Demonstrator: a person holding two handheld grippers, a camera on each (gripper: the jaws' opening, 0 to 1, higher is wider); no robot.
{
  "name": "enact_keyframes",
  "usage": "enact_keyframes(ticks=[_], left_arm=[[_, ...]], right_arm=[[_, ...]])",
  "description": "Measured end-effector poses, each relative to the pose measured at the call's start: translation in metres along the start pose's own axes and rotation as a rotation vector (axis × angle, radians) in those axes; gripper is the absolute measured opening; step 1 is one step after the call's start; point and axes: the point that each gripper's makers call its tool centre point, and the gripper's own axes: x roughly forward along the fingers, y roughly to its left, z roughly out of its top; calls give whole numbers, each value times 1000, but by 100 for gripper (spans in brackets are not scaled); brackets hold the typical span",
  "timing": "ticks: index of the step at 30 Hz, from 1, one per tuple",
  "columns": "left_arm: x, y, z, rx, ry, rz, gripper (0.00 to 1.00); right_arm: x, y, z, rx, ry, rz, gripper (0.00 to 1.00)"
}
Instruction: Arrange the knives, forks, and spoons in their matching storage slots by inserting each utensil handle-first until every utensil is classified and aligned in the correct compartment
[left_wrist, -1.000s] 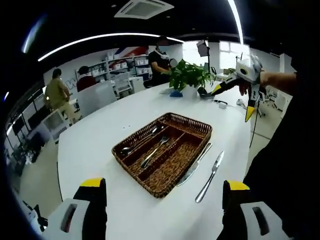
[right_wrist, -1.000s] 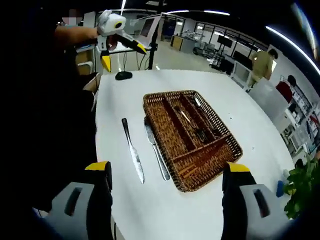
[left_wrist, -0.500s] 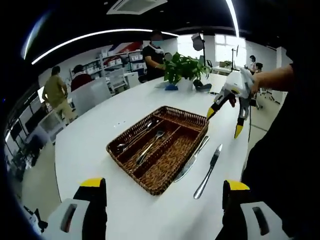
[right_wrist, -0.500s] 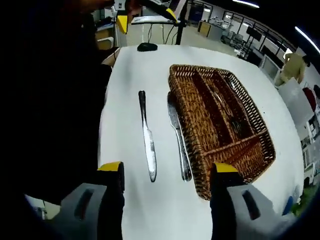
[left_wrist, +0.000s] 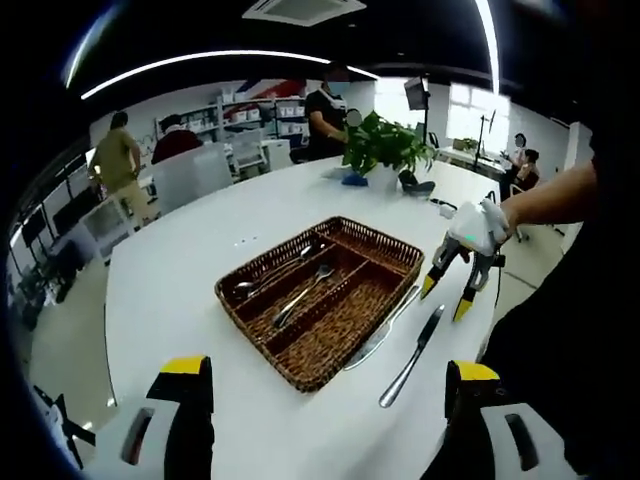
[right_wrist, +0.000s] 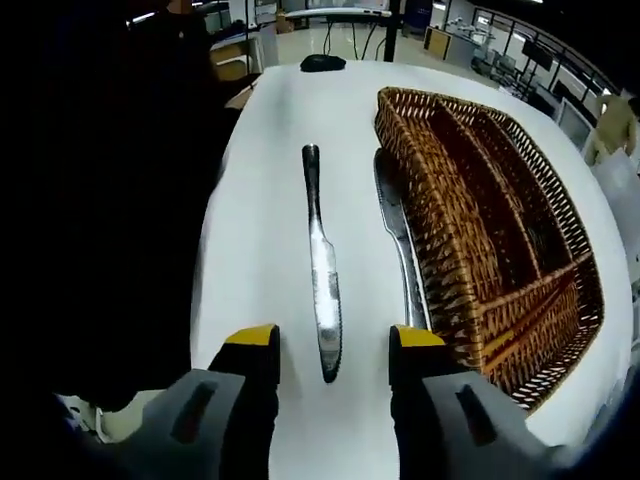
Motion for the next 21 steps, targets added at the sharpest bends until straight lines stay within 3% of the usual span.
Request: enact_keyframes(ticks=[13,18,21], left_arm=[[-7,13,-7,-31,4,9,100],[-7,18,-9,-35,1,15,100],[-8,18,-7,-44,-7,11,100]], right_arm=[[12,-3,-2,5,9,5,22],[14,10,-1,-109,42,38,10],[14,7,-2,-107,59,28,10]])
